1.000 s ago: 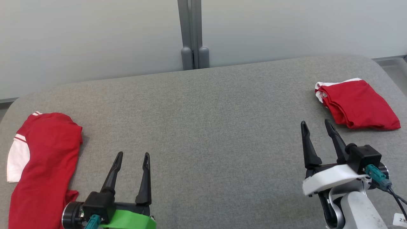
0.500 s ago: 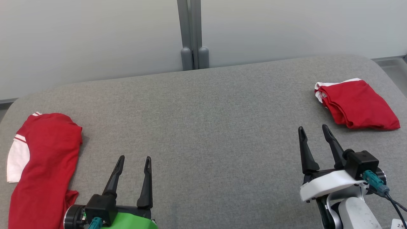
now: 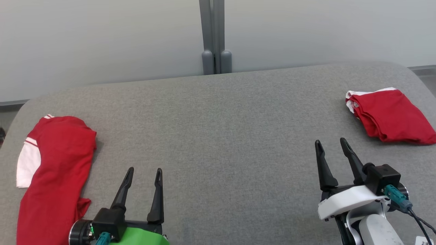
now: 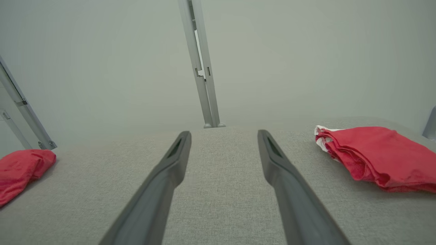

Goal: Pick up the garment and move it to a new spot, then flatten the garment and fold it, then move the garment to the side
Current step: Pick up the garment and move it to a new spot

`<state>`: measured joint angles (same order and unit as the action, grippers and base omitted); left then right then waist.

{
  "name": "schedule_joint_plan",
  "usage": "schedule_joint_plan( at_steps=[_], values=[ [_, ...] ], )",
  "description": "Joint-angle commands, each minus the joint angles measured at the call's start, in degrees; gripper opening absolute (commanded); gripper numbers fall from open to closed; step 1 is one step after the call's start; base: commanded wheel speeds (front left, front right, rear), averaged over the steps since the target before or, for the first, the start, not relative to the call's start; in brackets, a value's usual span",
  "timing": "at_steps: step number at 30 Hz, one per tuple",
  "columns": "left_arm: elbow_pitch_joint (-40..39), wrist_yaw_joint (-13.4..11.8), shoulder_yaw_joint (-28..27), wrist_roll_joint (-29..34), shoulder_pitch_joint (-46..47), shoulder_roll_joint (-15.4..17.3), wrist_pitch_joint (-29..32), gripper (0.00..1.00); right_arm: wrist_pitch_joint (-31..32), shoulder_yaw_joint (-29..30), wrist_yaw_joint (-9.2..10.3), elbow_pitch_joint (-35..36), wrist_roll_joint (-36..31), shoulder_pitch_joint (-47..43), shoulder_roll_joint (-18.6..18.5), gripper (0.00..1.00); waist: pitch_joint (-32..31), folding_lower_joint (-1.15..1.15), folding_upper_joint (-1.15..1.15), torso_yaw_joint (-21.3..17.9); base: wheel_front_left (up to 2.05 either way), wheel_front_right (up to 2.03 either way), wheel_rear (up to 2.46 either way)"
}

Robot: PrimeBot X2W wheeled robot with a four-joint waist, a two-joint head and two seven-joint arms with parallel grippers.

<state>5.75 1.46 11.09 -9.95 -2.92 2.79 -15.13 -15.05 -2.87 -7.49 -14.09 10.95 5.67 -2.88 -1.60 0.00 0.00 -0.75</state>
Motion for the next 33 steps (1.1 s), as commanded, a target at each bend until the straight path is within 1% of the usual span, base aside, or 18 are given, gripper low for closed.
schedule_joint_plan(
  at_steps=[1, 7, 16, 20, 27, 33],
  values=[
    [0.09, -0.26, -0.09, -0.06, 0.52, 0.21, 0.00, 1.00, -0.16, -0.46, 0.00, -0.29, 0.46, -0.51, -0.03, 1.00, 0.00, 0.00, 0.00, 1.72, 0.00, 0.00, 0.00],
    [0.34, -0.20, -0.45, 0.27, 0.16, 0.22, 0.00, 1.00, -0.16, -2.63, 0.00, -1.20, 1.38, -0.61, -0.04, 1.00, -0.46, 0.00, 0.00, 7.41, 0.00, 0.00, 0.00],
    [0.79, 0.57, -3.08, 1.63, -1.36, 0.22, 0.00, 1.00, -0.16, -6.77, 0.00, -3.23, 3.89, -0.73, -0.07, 1.00, -1.58, 0.00, 0.00, 17.31, 0.00, 0.00, 0.00],
    [0.91, 0.98, -4.42, 2.14, -1.80, 0.21, 0.00, 1.00, -0.17, -8.16, 0.00, -3.86, 5.13, -0.64, -0.06, 1.00, -1.94, 0.00, 0.00, 21.02, 0.00, 0.00, 0.00],
    [0.83, 1.66, -6.29, 2.27, -2.26, 0.20, -0.01, 1.00, -0.17, -10.45, 0.00, -4.69, 6.83, -0.21, -0.10, 1.00, -2.10, 0.00, 0.00, 25.48, 0.00, 0.00, 0.00],
    [0.50, 1.80, -6.51, 2.22, -2.52, 0.20, -0.01, 1.00, -0.17, -10.64, 0.00, -5.07, 7.08, -0.29, -0.09, 1.00, -2.00, 0.00, 0.00, 27.23, 0.00, 0.00, 0.00]
  ],
)
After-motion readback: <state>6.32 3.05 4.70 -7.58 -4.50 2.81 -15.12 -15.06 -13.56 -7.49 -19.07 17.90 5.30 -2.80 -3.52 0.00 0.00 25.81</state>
